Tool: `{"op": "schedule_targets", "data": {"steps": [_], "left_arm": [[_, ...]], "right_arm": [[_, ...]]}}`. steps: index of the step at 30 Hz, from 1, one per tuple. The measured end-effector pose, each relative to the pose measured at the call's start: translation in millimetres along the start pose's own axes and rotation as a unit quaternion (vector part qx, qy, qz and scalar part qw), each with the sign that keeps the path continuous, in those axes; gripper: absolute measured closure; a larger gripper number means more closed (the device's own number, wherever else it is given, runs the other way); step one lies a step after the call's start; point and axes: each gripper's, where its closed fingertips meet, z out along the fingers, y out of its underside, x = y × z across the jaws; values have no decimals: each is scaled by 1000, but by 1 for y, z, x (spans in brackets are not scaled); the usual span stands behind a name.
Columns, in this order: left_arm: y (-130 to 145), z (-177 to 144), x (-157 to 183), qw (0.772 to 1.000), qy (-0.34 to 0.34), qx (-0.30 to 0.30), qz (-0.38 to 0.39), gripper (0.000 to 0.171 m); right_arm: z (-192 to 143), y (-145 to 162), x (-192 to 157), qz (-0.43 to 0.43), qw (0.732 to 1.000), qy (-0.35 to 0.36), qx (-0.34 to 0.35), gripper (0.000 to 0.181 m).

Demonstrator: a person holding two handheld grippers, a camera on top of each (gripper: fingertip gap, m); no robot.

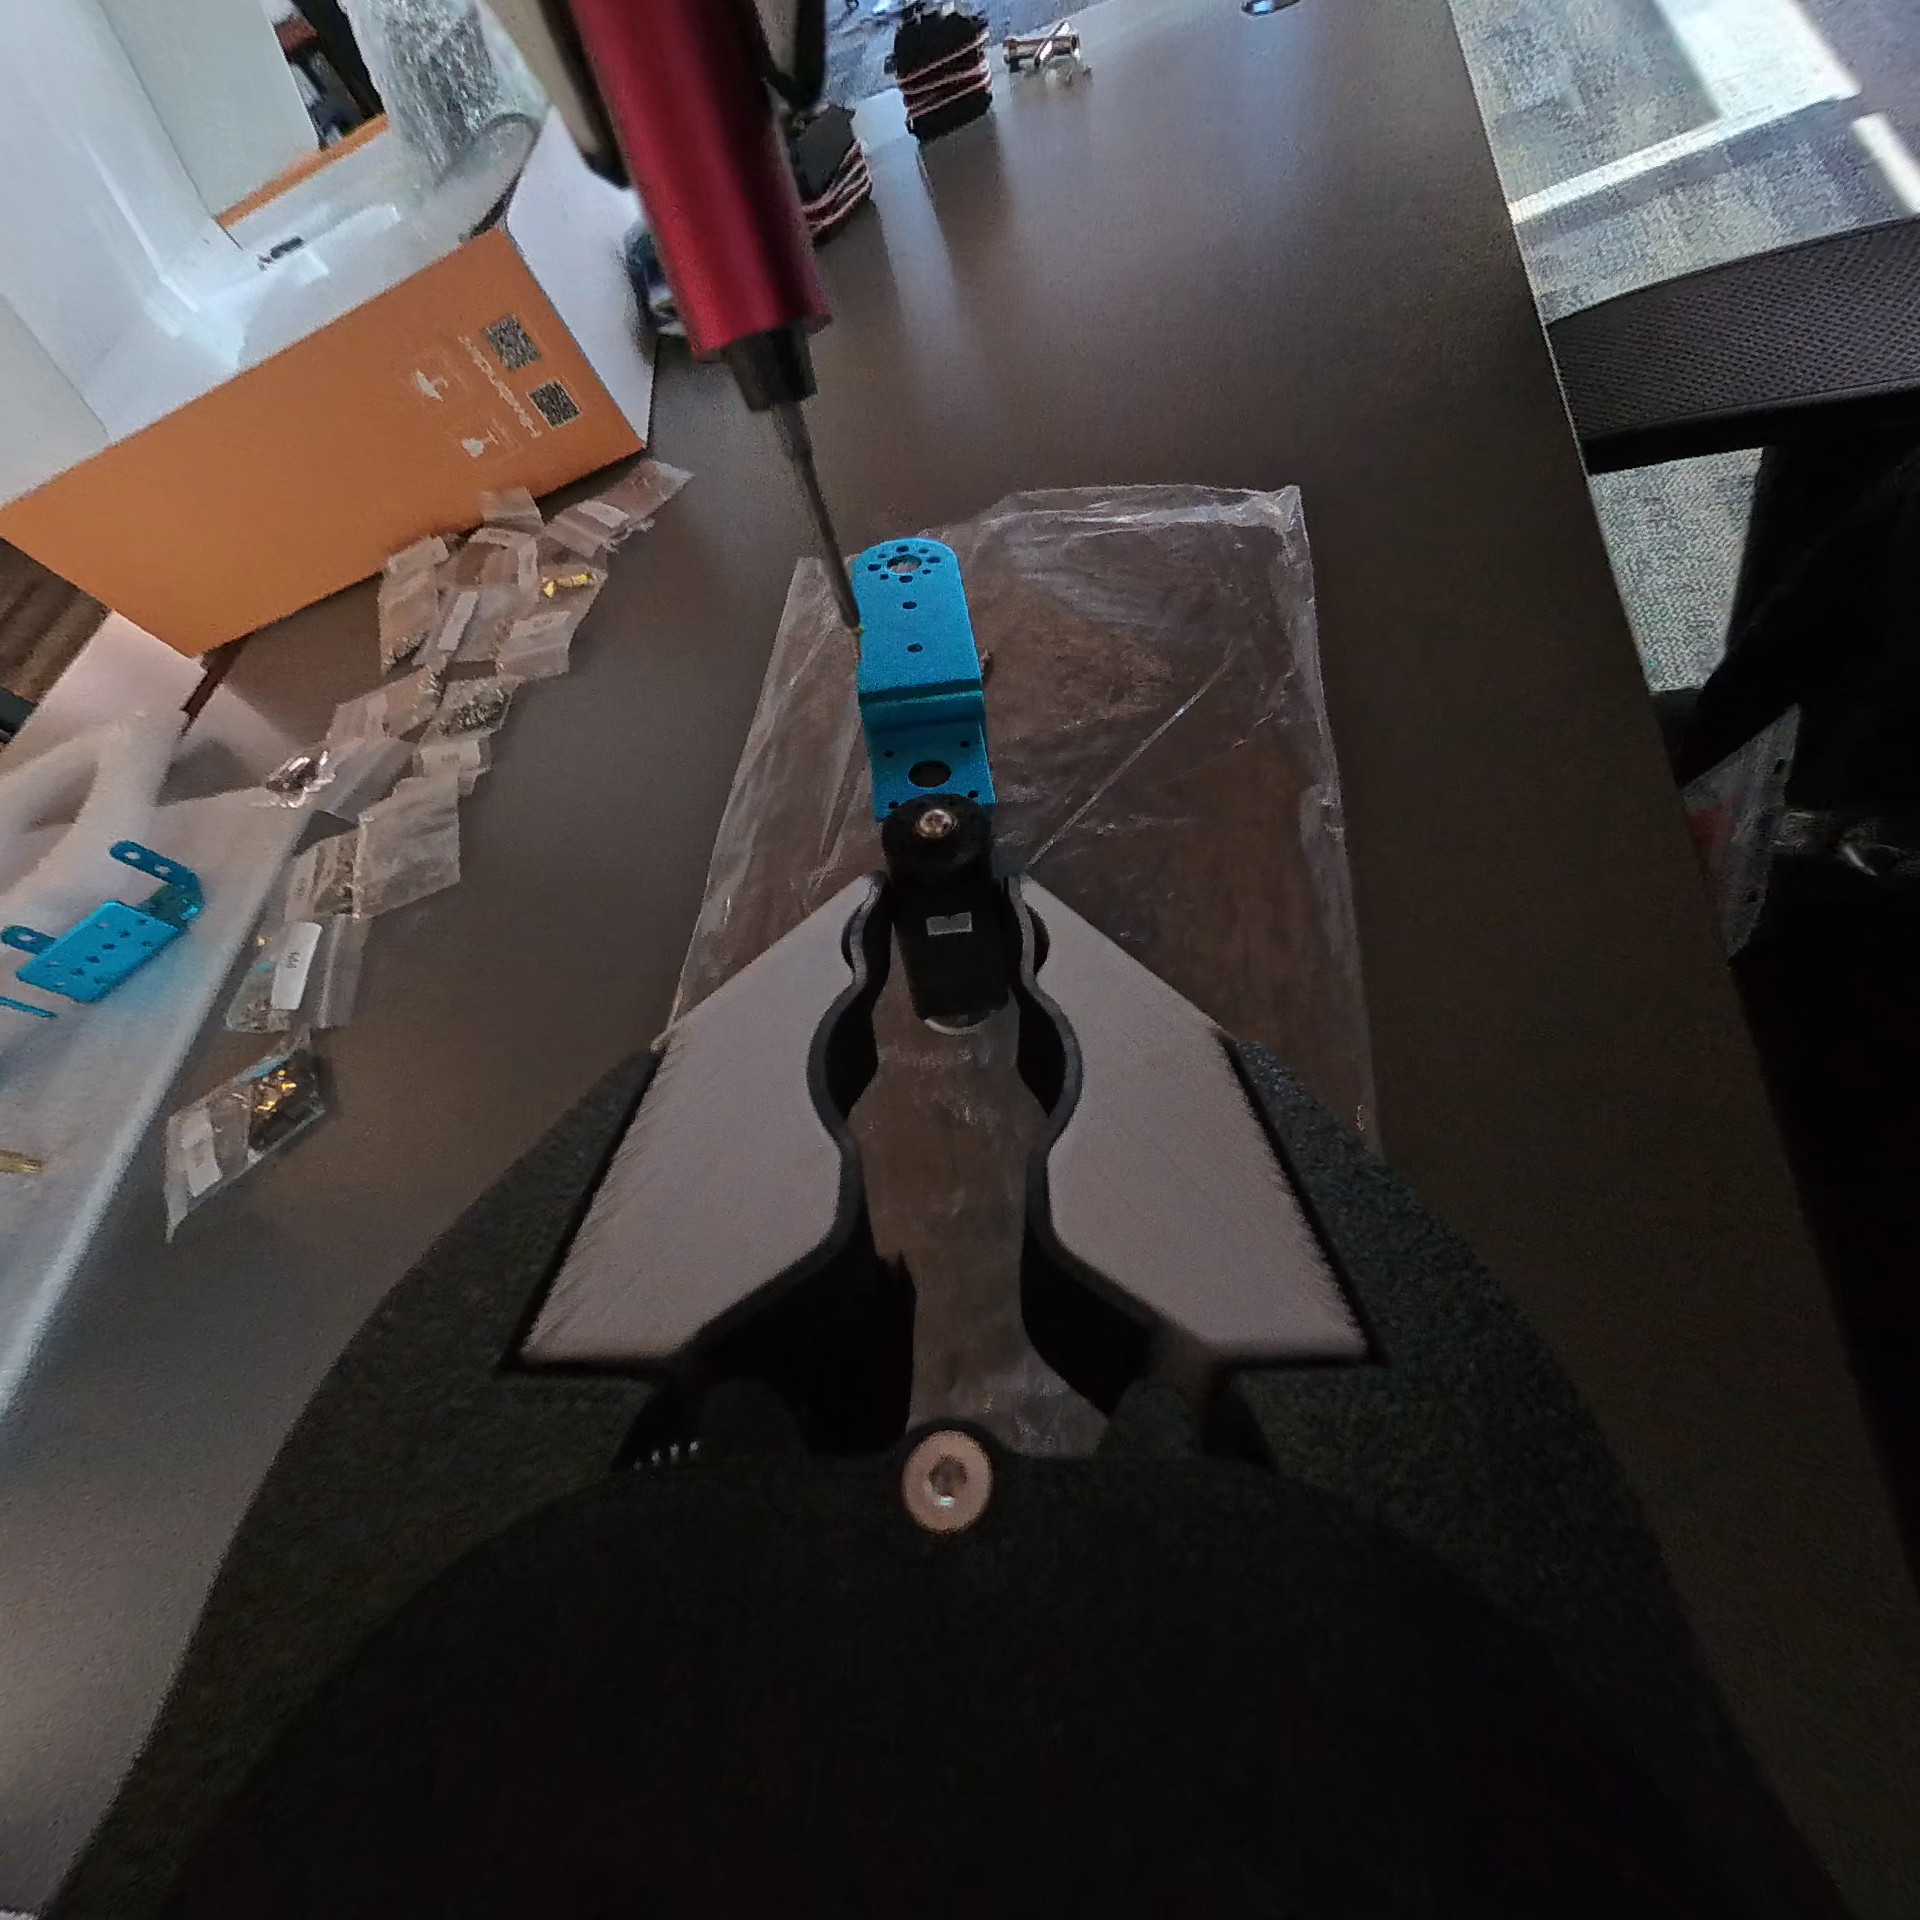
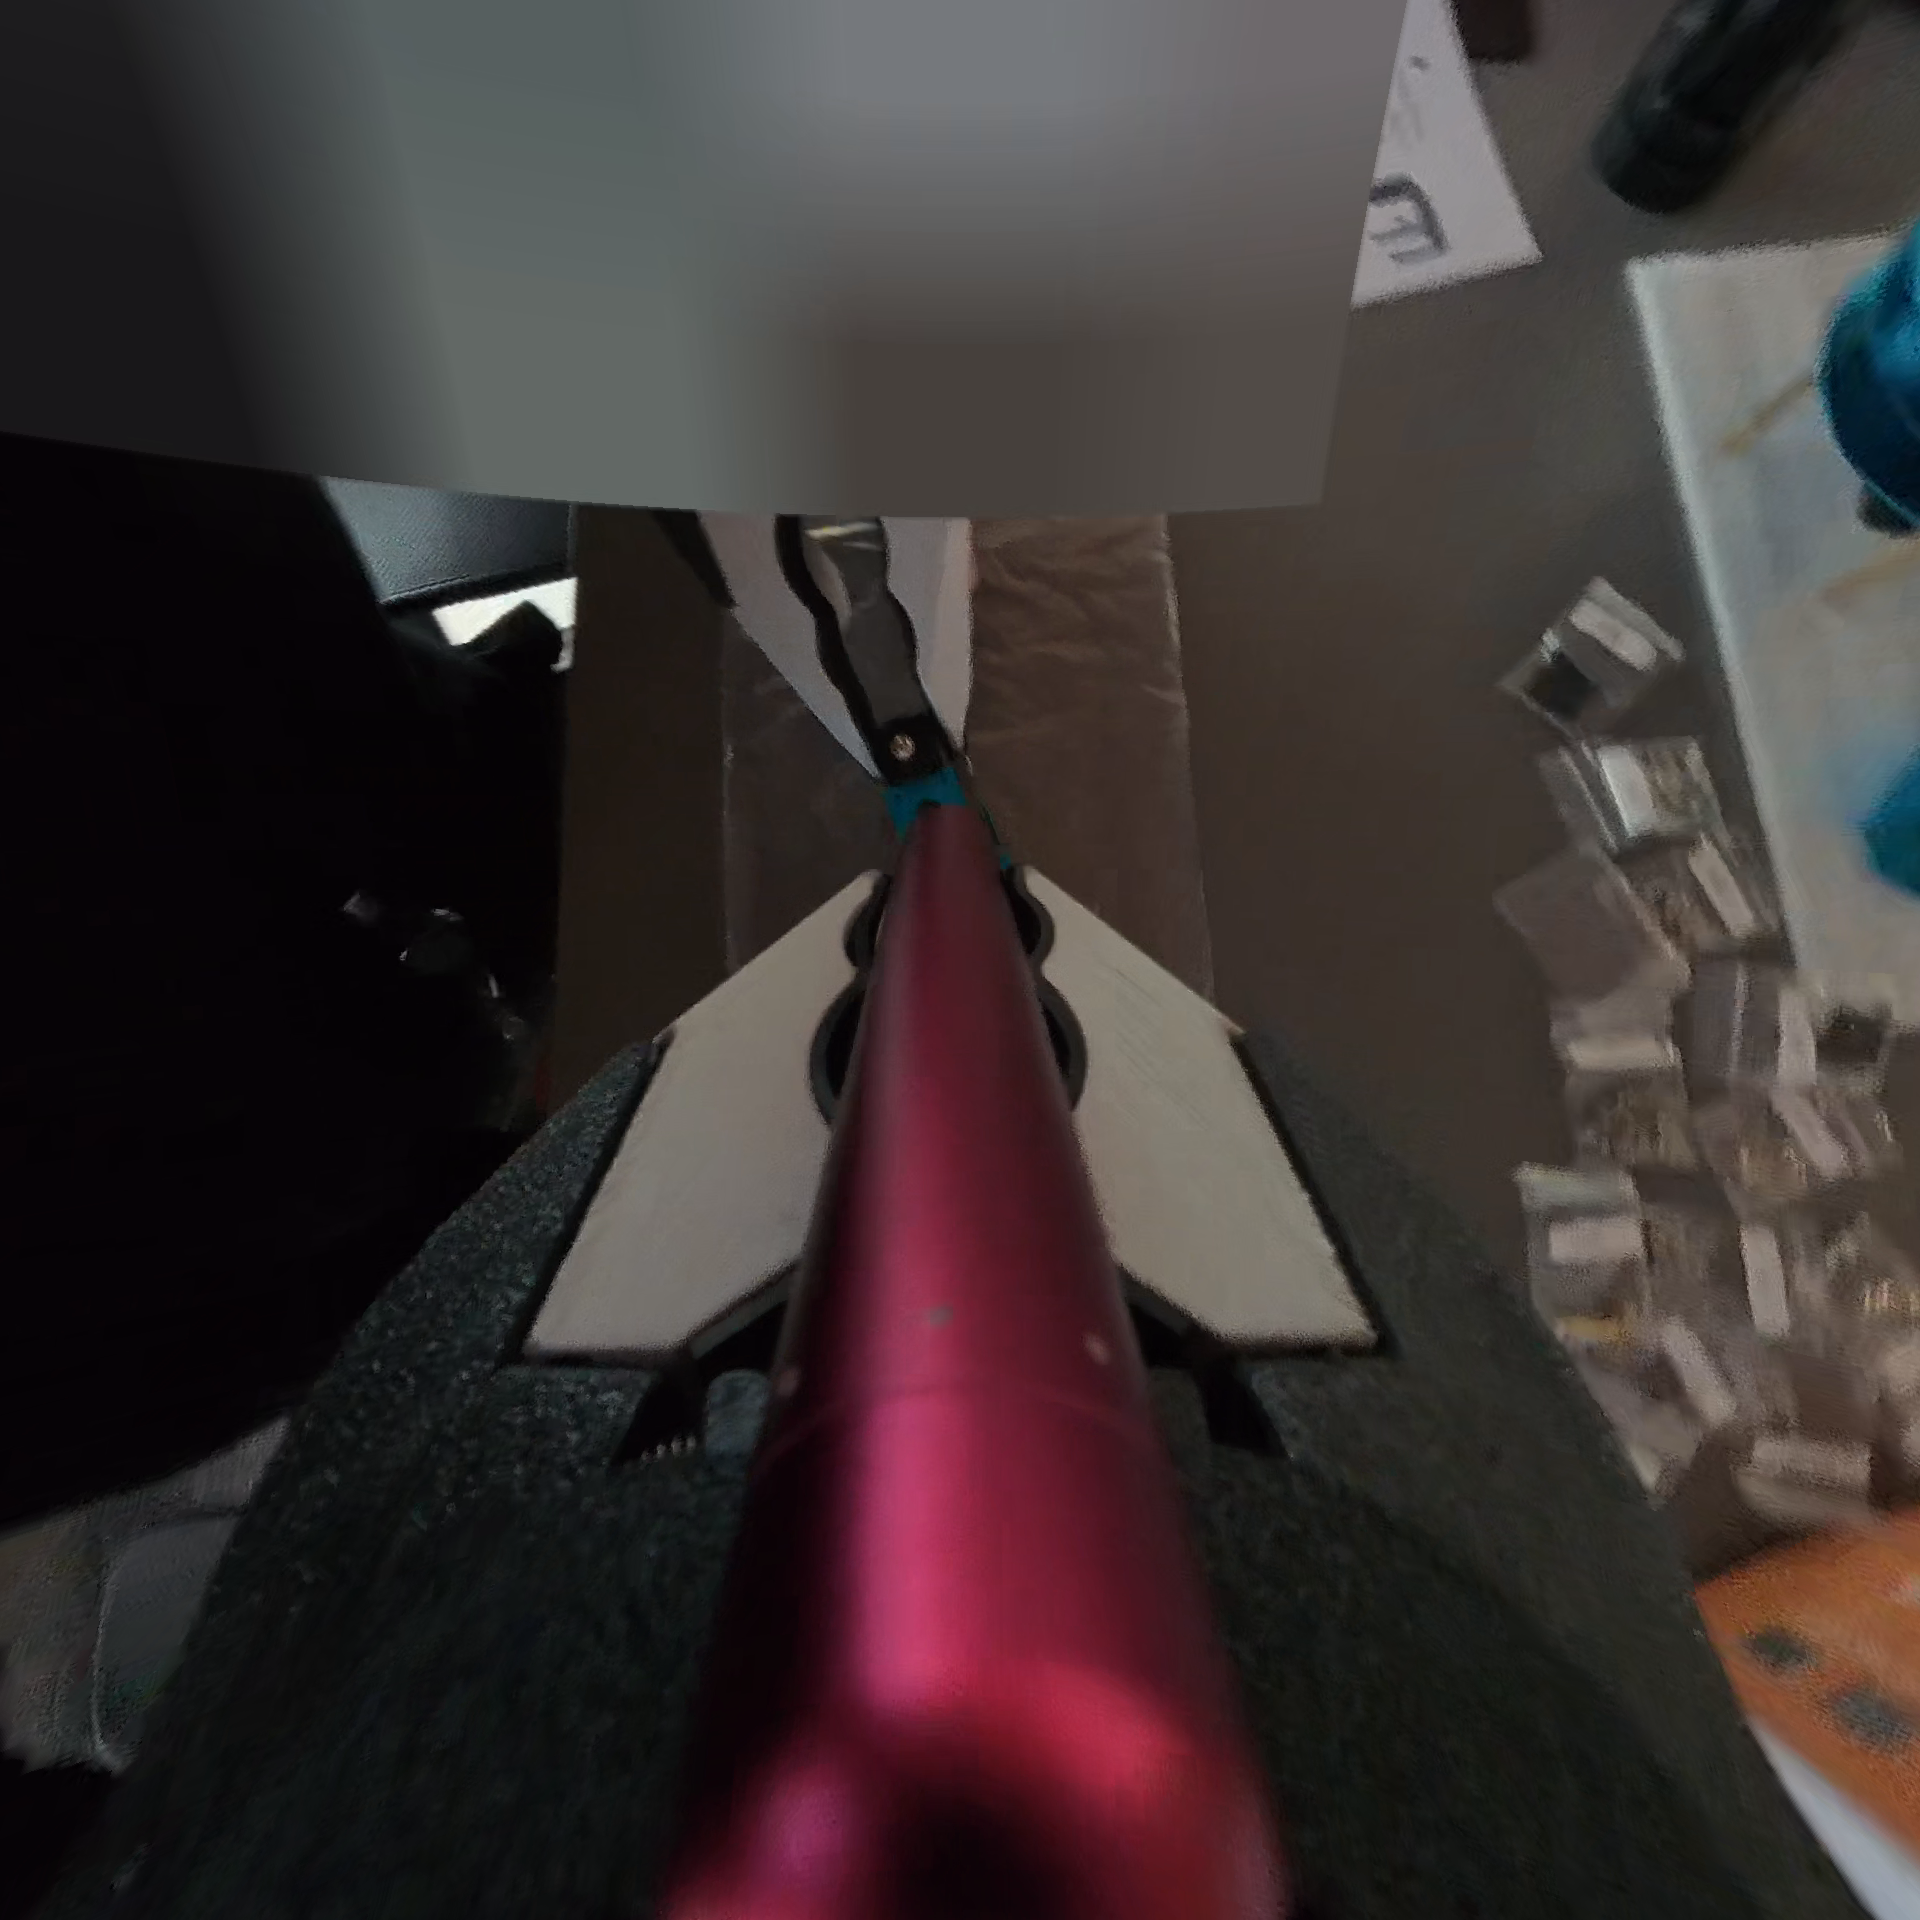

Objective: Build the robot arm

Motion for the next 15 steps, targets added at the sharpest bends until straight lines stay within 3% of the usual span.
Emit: {"op": "schedule_targets", "data": {"steps": [5,9,15], "left_arm": [[2,3,4,1000,-11,-7,27,151],[6,6,4,999,-12,-11,27,151],[8,7,2,1000,-6,-12,11,151]], "right_arm": [[7,28,-19,85,990,104,44,159],[22,29,-38,129,979,138,79,159],[13,22,-40,155,967,187,80,159]]}}
